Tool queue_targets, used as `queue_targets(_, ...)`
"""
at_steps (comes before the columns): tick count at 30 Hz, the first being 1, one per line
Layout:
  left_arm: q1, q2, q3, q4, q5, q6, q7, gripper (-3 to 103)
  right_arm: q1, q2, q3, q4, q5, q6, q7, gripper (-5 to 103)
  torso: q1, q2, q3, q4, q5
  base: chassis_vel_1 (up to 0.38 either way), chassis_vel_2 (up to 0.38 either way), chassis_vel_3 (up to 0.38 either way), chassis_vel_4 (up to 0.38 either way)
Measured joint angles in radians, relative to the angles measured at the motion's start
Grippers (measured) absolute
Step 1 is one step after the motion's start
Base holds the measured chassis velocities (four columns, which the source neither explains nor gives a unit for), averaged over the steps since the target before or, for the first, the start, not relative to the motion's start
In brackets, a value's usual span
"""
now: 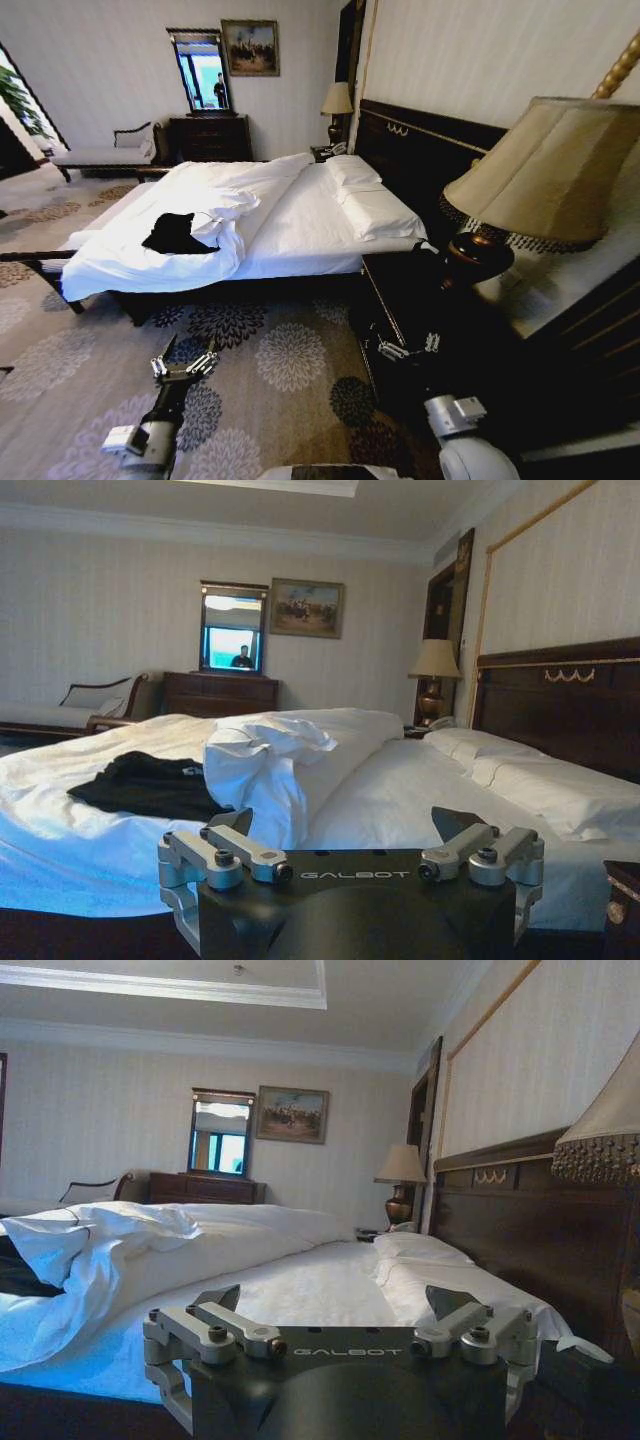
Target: Fold the clothes on the bed.
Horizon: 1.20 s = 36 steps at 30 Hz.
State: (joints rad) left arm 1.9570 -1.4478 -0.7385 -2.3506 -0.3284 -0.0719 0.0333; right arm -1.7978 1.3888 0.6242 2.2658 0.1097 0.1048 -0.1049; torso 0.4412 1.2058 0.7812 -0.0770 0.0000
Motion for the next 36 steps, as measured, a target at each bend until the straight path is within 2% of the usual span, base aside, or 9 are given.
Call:
queue_targets(6,0.004,-0.001,0.003,-0.002,-0.013,-0.008,0.015,100,0.001,-0.003,-0.001,-0.003,0.015,0.012,-0.027,100,0.000,0.000,0.000,0.0000,0.0000,0.000,0.000,0.000,0.000)
queue_targets(17,-0.002,-0.014,0.003,0.015,-0.012,-0.043,0.020,100,0.006,0.004,-0.005,-0.005,0.033,0.011,-0.026,100,0.000,0.000,0.000,0.0000,0.0000,0.000,0.000,0.000,0.000)
queue_targets(36,0.003,-0.014,-0.002,0.006,-0.024,-0.049,0.015,100,0.006,0.016,-0.007,-0.010,0.017,0.020,-0.022,100,0.000,0.000,0.000,0.0000,0.0000,0.000,0.000,0.000,0.000)
